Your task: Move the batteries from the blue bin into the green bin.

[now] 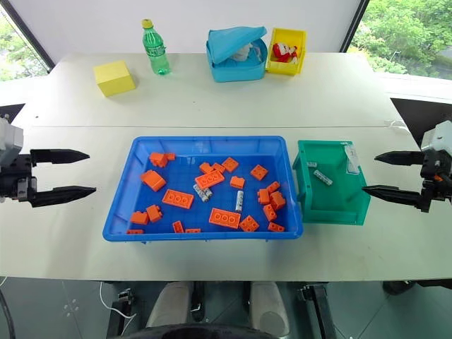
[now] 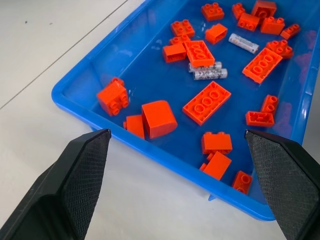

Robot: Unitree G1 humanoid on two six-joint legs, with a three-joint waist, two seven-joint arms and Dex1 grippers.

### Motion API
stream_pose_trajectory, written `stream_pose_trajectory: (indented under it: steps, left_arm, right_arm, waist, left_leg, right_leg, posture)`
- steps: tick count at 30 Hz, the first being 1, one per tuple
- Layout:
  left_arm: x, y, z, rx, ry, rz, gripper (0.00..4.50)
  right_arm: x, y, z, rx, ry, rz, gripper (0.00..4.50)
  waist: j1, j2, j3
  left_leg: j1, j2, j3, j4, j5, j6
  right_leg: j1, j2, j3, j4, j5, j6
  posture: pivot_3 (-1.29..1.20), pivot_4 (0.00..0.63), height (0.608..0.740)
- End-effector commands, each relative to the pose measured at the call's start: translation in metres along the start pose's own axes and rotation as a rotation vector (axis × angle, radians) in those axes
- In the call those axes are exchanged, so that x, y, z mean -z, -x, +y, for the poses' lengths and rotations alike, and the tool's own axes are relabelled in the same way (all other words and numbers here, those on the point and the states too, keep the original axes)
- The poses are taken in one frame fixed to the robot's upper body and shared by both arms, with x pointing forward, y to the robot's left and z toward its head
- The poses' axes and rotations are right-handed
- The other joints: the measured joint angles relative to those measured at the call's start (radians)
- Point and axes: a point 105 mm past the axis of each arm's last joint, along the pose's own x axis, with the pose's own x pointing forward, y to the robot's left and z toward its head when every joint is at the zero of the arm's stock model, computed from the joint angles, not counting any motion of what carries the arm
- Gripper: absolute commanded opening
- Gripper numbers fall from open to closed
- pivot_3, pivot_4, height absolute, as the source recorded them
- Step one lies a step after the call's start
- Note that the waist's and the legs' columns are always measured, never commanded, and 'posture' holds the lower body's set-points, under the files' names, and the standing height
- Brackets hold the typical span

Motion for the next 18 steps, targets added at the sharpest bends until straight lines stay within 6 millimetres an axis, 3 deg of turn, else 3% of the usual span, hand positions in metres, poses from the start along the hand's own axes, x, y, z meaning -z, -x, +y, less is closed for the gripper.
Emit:
stream_pose_trajectory:
  steps: [1, 18]
  left_arm:
    - [-0.0114, 0.0077, 0.0009, -0.033, -0.040, -0.027, 4.50]
    - [-0.0113, 0.0047, -0.0037, -0.002, -0.050, -0.053, 4.50]
  right_arm:
    - [-0.0094, 0.0021, -0.0021, 0.010, 0.033, -0.032, 4.44]
    - [-0.0119, -0.0004, -0.0117, 0.035, 0.058, -0.037, 4.44]
  waist:
    - [0.001, 0.000, 0.000]
    - [-0.001, 0.000, 0.000]
  left_leg:
    - [0.000, 0.000, 0.000, 0.000, 0.000, 0.000]
    - [0.000, 0.000, 0.000, 0.001, 0.000, 0.000]
  right_leg:
    - [0.000, 0.000, 0.000, 0.000, 0.000, 0.000]
    - [0.001, 0.000, 0.000, 0.001, 0.001, -0.001]
  posture:
    - [0.00, 0.150, 0.736]
    - [0.00, 0.150, 0.736]
